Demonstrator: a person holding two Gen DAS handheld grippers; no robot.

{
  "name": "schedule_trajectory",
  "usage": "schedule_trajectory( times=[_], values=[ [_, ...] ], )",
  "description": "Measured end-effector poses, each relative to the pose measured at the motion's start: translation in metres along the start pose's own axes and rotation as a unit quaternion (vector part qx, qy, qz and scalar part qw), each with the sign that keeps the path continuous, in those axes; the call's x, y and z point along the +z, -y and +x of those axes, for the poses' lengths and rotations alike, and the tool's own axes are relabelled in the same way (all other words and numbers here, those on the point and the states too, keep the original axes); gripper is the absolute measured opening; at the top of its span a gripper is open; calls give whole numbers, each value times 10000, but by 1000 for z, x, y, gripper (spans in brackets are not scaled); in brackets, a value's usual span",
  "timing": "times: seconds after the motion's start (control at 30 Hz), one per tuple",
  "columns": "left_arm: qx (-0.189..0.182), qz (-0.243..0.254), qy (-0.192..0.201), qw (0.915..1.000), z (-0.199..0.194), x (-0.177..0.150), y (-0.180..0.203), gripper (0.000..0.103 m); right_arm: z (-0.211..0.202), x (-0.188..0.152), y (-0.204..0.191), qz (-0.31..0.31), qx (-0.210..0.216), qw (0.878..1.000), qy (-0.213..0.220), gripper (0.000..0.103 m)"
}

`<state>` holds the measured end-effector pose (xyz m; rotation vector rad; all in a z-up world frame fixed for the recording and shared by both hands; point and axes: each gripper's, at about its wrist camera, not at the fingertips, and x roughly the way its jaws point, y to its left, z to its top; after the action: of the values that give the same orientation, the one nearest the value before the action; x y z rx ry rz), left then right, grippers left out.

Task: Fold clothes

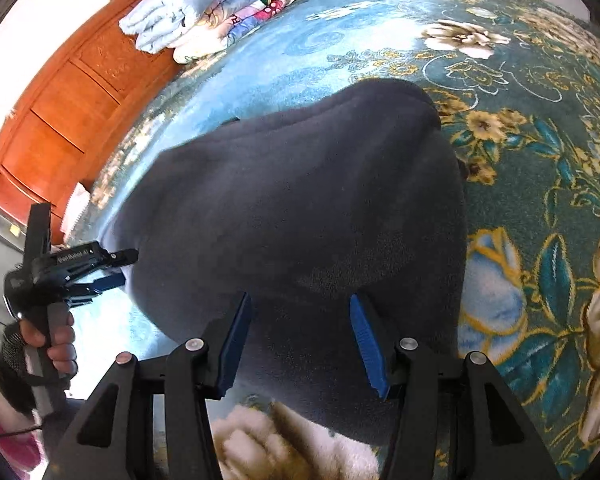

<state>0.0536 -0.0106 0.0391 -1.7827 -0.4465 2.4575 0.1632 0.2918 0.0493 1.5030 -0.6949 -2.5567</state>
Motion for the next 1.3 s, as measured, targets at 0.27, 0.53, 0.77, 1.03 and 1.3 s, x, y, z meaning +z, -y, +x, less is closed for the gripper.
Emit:
schedule_trajectory(
  times=[0.27,0.53,0.77,1.03,1.3],
  values=[
    [-400,189,482,9979,-54,-64,64,73,-60,-23,29,-68,-450,9986,266,57],
    [858,1059,225,9904,-7,-157,142,80,-66,-76,66,-15,-1149,9934,-3,82],
    [1732,1319,274,9756,30,-185,158,80,-48,-86,69,-324,-1411,9894,113,88],
    [2011,1183,784,9693,40,-187,155,96,-22,-79,56,-978,-1637,9812,297,100],
    [1497,239,866,9846,40,-191,125,103,-10,-81,53,-1156,-1832,9749,518,103]
  ],
)
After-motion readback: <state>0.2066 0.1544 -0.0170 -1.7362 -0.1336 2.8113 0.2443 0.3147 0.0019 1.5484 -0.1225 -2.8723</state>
